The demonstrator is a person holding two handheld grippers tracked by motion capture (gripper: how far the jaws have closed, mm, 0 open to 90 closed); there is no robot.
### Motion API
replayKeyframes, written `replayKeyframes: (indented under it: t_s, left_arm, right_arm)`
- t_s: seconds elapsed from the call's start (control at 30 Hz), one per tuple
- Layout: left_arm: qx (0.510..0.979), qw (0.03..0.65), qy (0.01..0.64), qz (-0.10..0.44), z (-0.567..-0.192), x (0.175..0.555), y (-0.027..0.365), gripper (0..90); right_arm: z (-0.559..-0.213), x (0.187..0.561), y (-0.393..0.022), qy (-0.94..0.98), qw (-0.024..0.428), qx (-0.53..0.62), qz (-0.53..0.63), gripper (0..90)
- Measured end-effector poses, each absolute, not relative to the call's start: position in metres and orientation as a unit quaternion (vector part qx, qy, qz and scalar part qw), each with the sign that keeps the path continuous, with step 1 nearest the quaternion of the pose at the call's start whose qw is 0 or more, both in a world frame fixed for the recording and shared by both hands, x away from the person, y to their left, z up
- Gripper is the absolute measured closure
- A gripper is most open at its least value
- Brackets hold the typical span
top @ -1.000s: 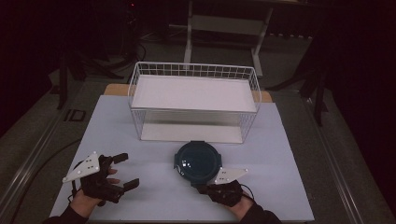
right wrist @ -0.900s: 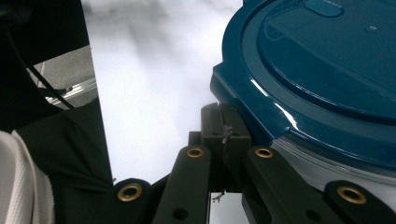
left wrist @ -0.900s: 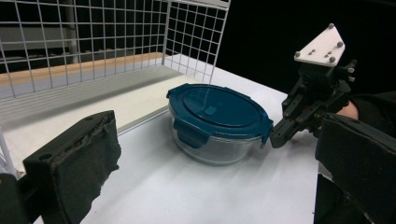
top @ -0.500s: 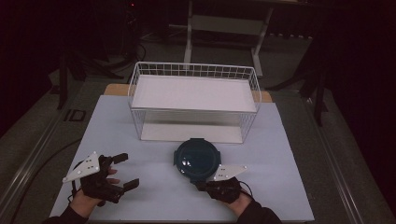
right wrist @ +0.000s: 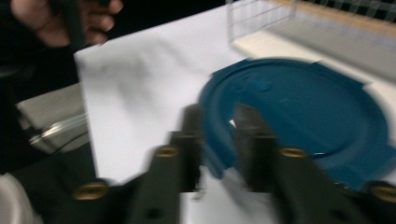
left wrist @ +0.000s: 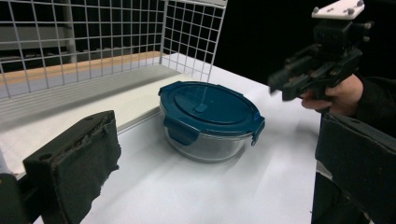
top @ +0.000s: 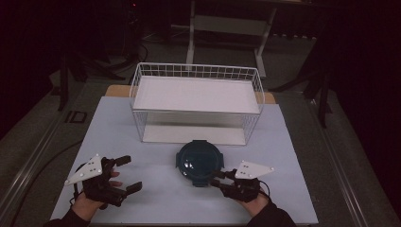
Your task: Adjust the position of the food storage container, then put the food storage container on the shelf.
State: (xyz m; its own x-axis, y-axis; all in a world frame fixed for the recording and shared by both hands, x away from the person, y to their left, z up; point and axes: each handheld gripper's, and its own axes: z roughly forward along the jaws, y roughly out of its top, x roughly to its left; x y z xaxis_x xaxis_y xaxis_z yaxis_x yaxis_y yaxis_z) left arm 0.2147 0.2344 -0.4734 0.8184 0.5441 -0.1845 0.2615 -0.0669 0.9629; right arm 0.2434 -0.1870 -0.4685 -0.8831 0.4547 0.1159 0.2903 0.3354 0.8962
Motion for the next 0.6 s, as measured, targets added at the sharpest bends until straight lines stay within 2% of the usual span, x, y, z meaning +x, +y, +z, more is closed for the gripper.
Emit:
replayKeyframes:
  t_s: [0.07,0.1,0.13,0.17,0.2,0.23,0.27,0.4,0.47,0.57,0.6]
  left_arm:
    - [0.720,0.625,0.279,0.112,-0.472,0.215,0.232,0.2]
    - [0.720,0.625,0.279,0.112,-0.472,0.215,0.232,0.2]
    - [0.723,0.624,0.274,0.109,-0.469,0.215,0.229,0.2]
    - [0.723,0.624,0.274,0.109,-0.469,0.215,0.229,0.2]
    - [0.727,0.622,0.268,0.107,-0.466,0.215,0.225,0.2]
    - [0.727,0.622,0.268,0.107,-0.466,0.215,0.225,0.2]
    - [0.731,0.621,0.263,0.103,-0.462,0.216,0.221,0.2]
    - [0.735,0.619,0.259,0.100,-0.453,0.220,0.213,0.2]
    - [0.741,0.611,0.257,0.104,-0.449,0.222,0.209,0.2]
    - [0.745,0.608,0.254,0.106,-0.444,0.226,0.204,0.2]
    - [0.746,0.608,0.250,0.106,-0.440,0.230,0.199,0.2]
  right_arm:
    - [-0.466,0.244,-0.193,0.806,0.083,0.233,0.538,52.0]
    - [-0.466,0.244,-0.193,0.806,0.083,0.233,0.538,52.0]
    - [-0.463,0.244,-0.197,0.800,0.093,0.232,0.545,37.1]
    - [-0.463,0.244,-0.197,0.800,0.093,0.232,0.545,37.1]
    - [-0.461,0.245,-0.203,0.789,0.089,0.239,0.559,23.1]
    - [-0.461,0.245,-0.203,0.789,0.089,0.239,0.559,23.1]
    - [-0.461,0.246,-0.205,0.792,0.097,0.232,0.557,12.5]
    - [-0.458,0.246,-0.212,0.784,0.118,0.239,0.561,11.3]
    - [-0.455,0.247,-0.214,0.786,0.144,0.241,0.551,14.4]
    - [-0.452,0.252,-0.218,0.784,0.141,0.235,0.557,15.4]
    - [-0.449,0.254,-0.221,0.781,0.153,0.245,0.554,19.8]
